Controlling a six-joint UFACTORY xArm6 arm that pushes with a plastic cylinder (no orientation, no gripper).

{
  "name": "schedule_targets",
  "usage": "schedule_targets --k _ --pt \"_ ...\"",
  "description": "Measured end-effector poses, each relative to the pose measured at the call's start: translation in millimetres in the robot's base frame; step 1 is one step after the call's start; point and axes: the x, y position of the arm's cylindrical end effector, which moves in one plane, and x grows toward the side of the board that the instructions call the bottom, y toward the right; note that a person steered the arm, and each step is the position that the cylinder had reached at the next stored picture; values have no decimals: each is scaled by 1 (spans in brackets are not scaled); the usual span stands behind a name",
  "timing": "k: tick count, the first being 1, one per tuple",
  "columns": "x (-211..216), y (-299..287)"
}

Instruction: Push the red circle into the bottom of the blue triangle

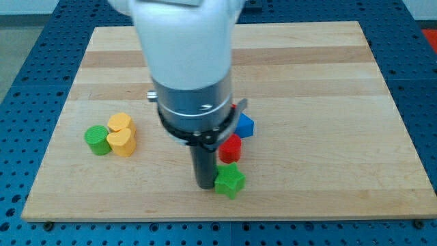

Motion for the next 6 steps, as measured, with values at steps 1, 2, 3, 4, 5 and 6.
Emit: schedule_targets --k 1,2,3,4,5,6 --pt "0 7" --pt "-6 -14" --pt "-21 -8" --pt "-33 10" --pt "-60 20" --pt "-68 20"
